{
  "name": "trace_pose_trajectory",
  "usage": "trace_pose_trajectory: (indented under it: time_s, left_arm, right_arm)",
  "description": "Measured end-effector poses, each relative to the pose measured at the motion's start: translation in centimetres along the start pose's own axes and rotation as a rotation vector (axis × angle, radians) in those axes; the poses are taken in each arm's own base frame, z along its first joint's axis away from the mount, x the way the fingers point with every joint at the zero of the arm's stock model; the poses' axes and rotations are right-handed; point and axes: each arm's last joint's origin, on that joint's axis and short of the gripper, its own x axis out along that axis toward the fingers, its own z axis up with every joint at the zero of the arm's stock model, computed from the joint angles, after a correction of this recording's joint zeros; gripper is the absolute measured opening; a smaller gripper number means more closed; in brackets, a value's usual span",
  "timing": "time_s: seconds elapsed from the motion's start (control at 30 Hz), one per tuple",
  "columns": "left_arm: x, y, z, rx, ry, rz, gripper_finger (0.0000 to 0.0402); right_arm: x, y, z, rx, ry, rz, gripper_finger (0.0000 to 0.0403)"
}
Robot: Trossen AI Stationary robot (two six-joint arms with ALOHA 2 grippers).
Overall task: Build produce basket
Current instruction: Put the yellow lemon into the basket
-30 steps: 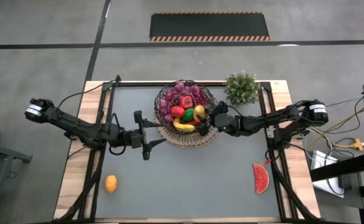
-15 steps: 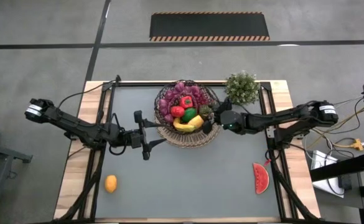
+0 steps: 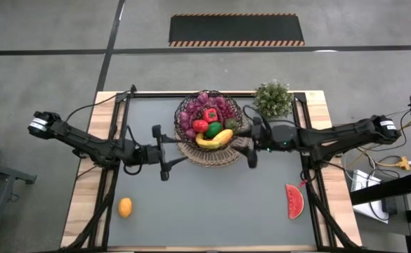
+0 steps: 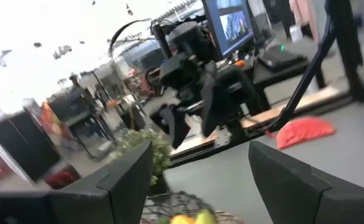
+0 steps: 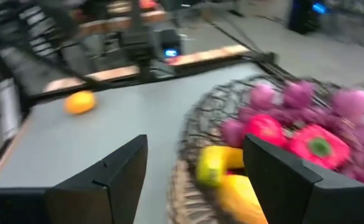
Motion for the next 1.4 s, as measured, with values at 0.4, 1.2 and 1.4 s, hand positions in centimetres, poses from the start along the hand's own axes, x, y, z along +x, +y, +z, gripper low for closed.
trace_pose_trajectory:
  time_s: [0.4,1.2,1.4]
  left_arm:
    - [1.1,-3.6,-1.9,-0.776,0.261,-0.054,0.0247]
    - [-3.8,-12.1,-2.4,-1.044,2.150,0.471,0.0247]
    - [-4.9,-12.8,-2.9,-1.078,2.150,0.580,0.0248]
  right_arm:
    - [-1.5,3.7,-0.8,-0.226,0.009,0.188,0.0231]
    - [-1.4,3.4,-2.1,-0.344,0.082,0.181,0.0231]
    - [-1.4,3.4,-2.4,-0.346,0.090,0.180,0.0231]
